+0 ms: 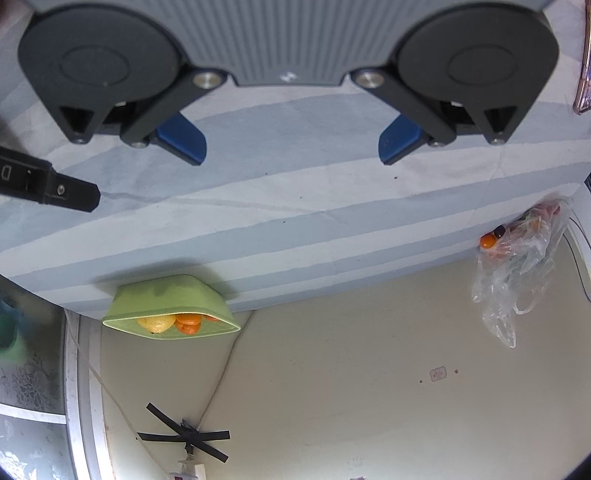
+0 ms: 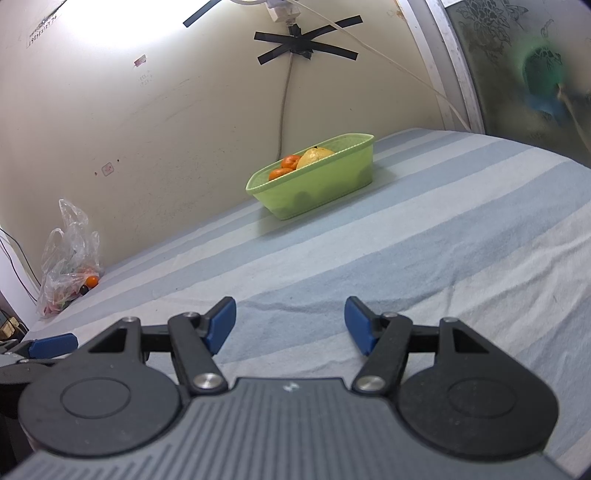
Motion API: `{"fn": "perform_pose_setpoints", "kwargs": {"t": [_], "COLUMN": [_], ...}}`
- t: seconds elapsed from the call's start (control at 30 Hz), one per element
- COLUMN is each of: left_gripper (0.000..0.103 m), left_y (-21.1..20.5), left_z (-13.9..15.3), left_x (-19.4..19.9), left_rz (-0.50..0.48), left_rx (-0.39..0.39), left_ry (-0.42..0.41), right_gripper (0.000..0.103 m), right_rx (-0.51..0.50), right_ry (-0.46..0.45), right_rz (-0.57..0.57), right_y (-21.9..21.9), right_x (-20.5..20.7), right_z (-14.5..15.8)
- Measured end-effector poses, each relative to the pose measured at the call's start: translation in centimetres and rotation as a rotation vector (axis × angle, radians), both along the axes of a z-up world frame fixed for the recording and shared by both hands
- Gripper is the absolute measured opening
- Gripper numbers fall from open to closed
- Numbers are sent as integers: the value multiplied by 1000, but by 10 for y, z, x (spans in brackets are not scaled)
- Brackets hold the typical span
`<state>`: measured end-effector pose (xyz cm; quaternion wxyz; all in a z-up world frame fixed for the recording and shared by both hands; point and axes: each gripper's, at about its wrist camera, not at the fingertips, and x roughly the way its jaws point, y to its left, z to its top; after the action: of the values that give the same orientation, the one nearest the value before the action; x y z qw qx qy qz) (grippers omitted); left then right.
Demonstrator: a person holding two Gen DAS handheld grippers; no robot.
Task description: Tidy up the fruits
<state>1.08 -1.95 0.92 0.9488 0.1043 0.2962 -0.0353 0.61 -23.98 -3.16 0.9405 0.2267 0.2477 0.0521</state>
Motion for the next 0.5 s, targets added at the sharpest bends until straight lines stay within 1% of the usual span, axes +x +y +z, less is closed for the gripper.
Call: {"fn": "perform_pose_setpoints", "kwargs": {"t": [0.5], "left_gripper": [103], "left_y": [0], "left_z": [3], "left_x": [-2], "left_rz": [-11], "left_rx": [2], "left_ry": [-4], "right_gripper": [68], "right_rx": [2], "right_ry": [-2], "right_rz": [-1], "right_y": [1], "right_x": [-1], "right_z": [0]}}
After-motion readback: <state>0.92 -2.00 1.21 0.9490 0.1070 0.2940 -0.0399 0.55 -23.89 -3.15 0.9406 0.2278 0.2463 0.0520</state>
